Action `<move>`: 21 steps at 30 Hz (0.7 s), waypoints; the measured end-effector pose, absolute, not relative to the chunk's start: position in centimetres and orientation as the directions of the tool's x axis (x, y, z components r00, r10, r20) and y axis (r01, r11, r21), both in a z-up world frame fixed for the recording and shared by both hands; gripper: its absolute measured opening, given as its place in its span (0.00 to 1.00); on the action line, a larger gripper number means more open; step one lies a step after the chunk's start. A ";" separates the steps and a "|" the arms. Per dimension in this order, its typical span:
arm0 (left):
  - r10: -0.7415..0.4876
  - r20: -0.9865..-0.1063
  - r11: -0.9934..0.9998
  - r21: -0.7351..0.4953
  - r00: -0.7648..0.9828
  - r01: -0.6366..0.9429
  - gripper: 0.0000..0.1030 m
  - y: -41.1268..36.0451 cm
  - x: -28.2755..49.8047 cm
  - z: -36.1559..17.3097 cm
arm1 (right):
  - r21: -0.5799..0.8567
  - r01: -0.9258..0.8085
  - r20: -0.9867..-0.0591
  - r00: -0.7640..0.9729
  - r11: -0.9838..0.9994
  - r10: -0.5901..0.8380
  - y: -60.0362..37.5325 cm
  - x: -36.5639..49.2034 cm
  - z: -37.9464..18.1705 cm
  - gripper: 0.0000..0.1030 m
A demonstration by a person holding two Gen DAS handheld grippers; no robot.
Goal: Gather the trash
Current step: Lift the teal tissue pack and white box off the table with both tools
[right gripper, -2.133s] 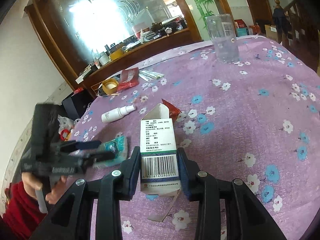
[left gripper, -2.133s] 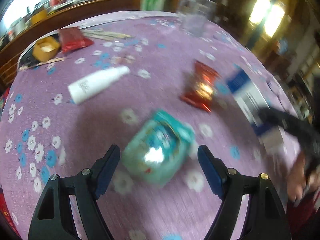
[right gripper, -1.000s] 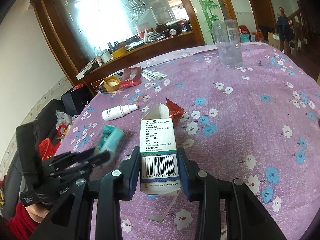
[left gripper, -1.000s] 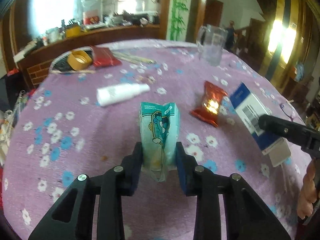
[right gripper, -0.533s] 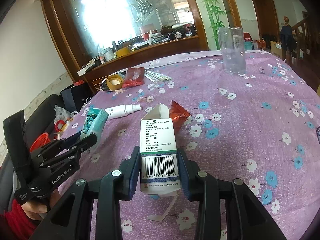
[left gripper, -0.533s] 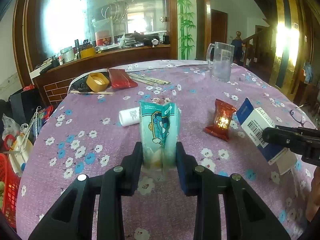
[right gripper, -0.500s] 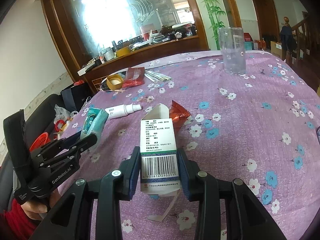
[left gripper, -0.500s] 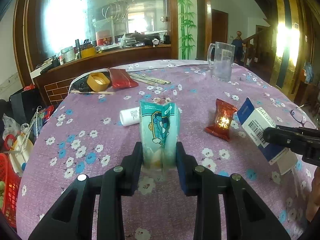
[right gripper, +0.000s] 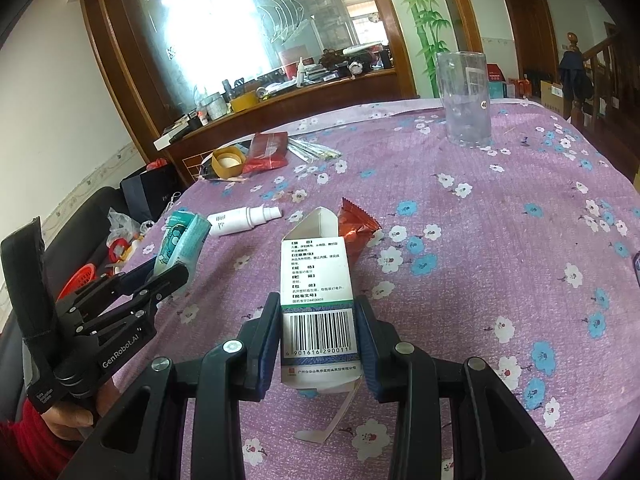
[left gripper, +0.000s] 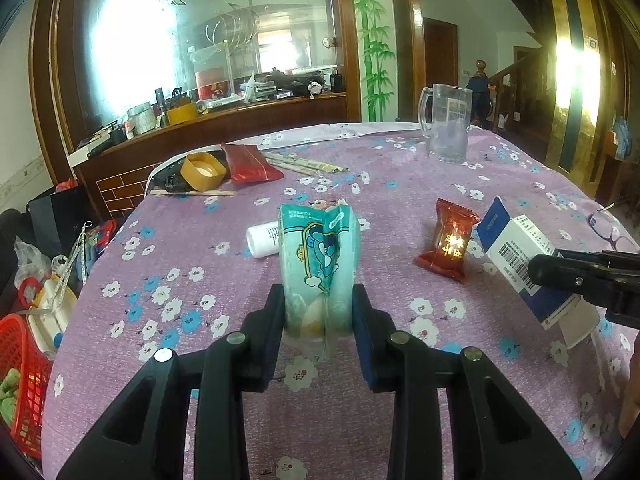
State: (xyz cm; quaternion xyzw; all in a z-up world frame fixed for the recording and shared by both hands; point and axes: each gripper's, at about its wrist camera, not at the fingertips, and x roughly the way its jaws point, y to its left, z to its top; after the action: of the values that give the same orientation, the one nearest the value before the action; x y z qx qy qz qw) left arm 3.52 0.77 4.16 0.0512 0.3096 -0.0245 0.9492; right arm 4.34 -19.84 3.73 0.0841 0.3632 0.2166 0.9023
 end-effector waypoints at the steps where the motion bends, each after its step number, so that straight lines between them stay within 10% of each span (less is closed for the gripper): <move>1: -0.010 -0.587 0.993 0.089 0.810 0.076 0.30 0.7 3.5 4.2 | 0.308 -0.330 -0.619 0.643 0.893 0.451 -19.8 4.3 3.7 0.38; 21: 0.066 -0.559 0.987 0.157 0.826 0.027 0.31 2.2 -1.0 7.3 | 0.289 -0.294 -0.595 0.690 0.911 0.412 -18.7 -0.8 7.2 0.38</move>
State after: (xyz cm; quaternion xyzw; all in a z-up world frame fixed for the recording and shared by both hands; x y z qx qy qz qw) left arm -1.01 2.16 7.26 0.0792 0.2944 0.0103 0.9523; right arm -0.81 -18.72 7.19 0.0855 0.3432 0.1928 0.9153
